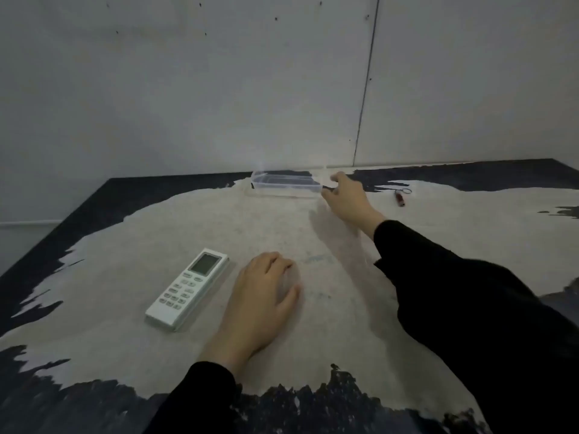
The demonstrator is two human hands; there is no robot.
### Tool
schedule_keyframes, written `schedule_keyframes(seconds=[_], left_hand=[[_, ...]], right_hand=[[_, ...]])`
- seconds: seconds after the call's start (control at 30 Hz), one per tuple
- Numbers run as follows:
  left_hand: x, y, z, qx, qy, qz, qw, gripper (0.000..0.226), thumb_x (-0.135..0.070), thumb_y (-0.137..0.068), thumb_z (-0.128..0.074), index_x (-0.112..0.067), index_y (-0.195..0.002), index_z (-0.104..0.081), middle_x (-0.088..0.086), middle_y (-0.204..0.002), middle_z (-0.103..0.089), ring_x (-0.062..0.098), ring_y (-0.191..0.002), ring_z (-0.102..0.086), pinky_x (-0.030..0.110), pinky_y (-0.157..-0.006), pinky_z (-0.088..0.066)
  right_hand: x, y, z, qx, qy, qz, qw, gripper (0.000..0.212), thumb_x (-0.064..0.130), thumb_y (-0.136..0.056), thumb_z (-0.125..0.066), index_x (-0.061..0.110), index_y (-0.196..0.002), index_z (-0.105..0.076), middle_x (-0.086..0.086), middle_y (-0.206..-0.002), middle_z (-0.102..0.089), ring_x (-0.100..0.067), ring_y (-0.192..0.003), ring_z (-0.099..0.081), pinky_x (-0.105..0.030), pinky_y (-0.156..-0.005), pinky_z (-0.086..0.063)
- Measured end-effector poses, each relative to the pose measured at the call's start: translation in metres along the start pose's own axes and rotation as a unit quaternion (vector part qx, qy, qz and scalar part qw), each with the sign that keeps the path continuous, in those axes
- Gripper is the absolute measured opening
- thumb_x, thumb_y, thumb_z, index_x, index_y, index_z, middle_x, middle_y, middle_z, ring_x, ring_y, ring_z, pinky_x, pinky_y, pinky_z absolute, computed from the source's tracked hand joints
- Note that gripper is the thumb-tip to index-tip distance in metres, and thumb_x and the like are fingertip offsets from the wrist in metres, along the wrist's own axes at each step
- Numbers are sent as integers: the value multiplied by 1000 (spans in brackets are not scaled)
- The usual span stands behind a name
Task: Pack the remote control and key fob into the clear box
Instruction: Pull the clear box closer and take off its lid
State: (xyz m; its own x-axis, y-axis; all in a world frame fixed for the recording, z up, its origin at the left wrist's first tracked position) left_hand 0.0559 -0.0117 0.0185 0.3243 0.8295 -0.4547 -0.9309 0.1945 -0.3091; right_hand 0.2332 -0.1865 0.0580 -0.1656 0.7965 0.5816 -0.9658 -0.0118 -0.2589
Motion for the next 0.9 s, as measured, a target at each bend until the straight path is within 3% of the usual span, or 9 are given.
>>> schedule_keyframes(seconds=[0.1,0.27,0.43,0.57,0.67,0.8,0.9], left_hand=[[-1,-2,3,-20,-4,-18,1000,40,-43,-90,-46,-23,-124,-50,-3,-132,-49,13,-124,-39,30,-106,-32],[3,-3,1,-21,-7,-25,999,41,-45,-89,-45,-24,-123,-51,-4,-131,-49,13,-125,-38,32,-107,-33],[2,-3,0,-16,5,-33,999,42,-43,-88,-46,-23,-125,-51,-2,-132,-48,14,-126,-38,32,-107,-32],[11,-4,7,-59,123,33,990,52,-51,-89,-43,-28,-135,-35,-4,-141,-38,11,-126,-39,34,-104,-36],[22,0,14,-123,247,108,955,58,-58,-88,-37,-34,-139,-26,-5,-146,-33,8,-122,-39,30,-97,-34],[32,0,14,-135,375,150,905,50,-56,-89,-37,-35,-134,-34,-1,-139,-42,13,-119,-45,32,-98,-38],[33,-1,11,-100,368,145,913,37,-47,-90,-44,-36,-125,-47,-12,-123,-54,10,-111,-50,22,-86,-40]], right_hand=[[10,-19,-10,16,74,37,996,49,20,-89,-51,17,-136,-39,-20,-123,-48,-39,-102,-54,-45,-91,-45],[8,-24,-19,20,116,39,992,23,7,-89,-44,0,-101,-62,-24,-109,-52,-40,-97,-54,-41,-81,-44],[5,13,0,7,110,67,992,18,10,-87,-49,2,-92,-65,-23,-100,-60,-39,-93,-56,-39,-77,-43],[5,70,26,26,149,90,984,16,21,-87,-54,12,-91,-66,-14,-99,-63,-34,-90,-60,-39,-79,-47],[3,123,46,56,155,93,982,14,27,-86,-55,18,-88,-67,-9,-95,-63,-30,-86,-61,-39,-78,-47],[3,183,60,73,159,120,977,14,29,-87,-55,22,-88,-67,-3,-95,-63,-24,-85,-61,-40,-80,-48],[-4,212,60,86,151,135,976,13,30,-89,-54,24,-91,-65,3,-93,-60,-18,-85,-58,-38,-79,-47]])
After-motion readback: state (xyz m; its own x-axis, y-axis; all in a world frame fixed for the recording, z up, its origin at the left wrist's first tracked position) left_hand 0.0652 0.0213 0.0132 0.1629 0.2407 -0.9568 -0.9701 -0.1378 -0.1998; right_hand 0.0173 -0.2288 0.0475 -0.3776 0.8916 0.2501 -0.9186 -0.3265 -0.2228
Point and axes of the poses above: each hand's wrist, its own y-axis away from the middle knuckle, its own z-axis out of the back of the hand, x = y × z, the point moved 6 cm from there along -y, towards the middle knuckle
